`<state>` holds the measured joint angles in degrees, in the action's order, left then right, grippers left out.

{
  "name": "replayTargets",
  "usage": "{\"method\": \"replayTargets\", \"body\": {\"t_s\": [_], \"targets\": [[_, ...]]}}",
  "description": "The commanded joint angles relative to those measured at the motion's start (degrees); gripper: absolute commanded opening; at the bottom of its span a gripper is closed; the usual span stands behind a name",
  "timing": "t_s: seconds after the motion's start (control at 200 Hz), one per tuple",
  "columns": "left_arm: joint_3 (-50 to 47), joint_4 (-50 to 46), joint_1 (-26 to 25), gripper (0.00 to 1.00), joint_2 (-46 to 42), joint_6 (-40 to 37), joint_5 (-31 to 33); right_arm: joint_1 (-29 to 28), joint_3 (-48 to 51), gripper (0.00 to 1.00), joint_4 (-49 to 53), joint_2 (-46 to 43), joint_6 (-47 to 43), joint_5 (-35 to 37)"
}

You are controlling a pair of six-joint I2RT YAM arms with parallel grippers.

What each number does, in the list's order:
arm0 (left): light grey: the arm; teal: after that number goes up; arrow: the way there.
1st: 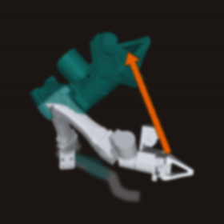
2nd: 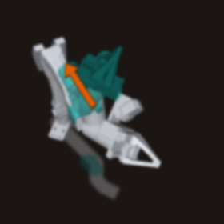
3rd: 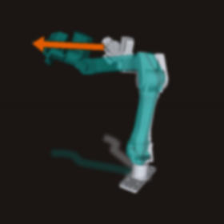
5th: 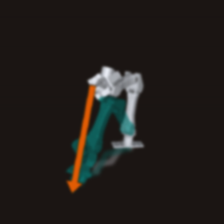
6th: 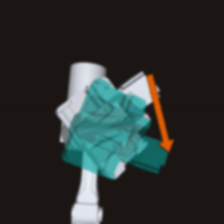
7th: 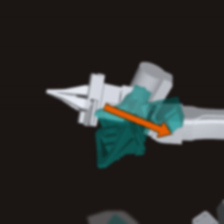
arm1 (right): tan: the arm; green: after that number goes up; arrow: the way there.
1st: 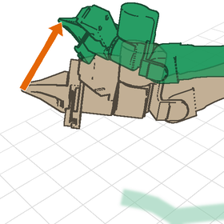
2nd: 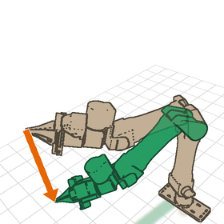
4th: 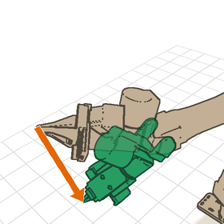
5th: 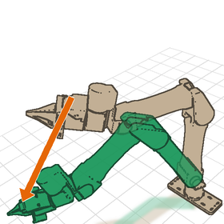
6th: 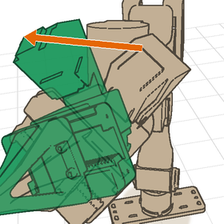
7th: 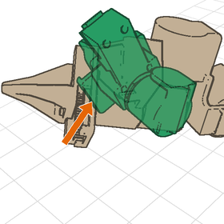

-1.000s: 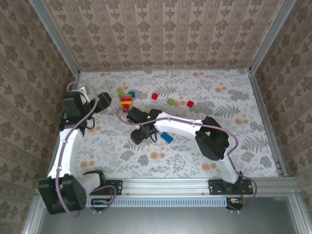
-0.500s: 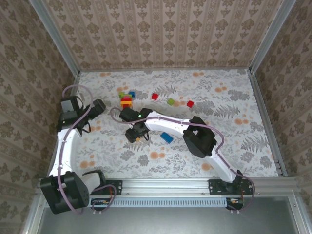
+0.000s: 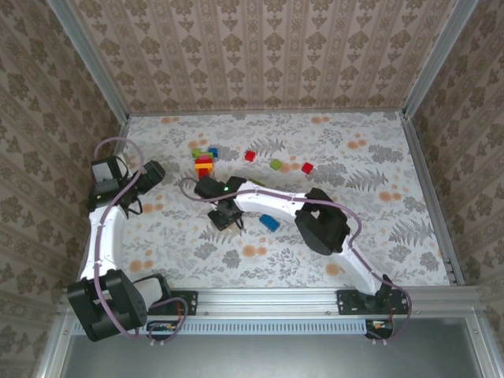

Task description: Assemble a carrot with lego

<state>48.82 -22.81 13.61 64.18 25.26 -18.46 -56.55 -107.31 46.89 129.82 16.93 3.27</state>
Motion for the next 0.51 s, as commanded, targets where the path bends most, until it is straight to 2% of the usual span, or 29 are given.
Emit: {"method": "replayTargets", "body": {"t_s": [0.0,0.225,0.5], "targets": [[-0.4,0.8,0.5,1.0,0.5,-0.7,-1.3,-0.8,6.4,0.34,-0.7,-8.5,1.8,1.7],[-0.6,1.7,0.5,1.0,1.3,-0.8,-1.9,-2.6,23.5,0.34,-5.1,-20.8,3.7,3.4],[-0.3,1.5,-0.1,1.0,1.7,-0.9,-2.2,-3.0,31.7,0.34,-10.1,-24.0,5.9,4.4]]}}
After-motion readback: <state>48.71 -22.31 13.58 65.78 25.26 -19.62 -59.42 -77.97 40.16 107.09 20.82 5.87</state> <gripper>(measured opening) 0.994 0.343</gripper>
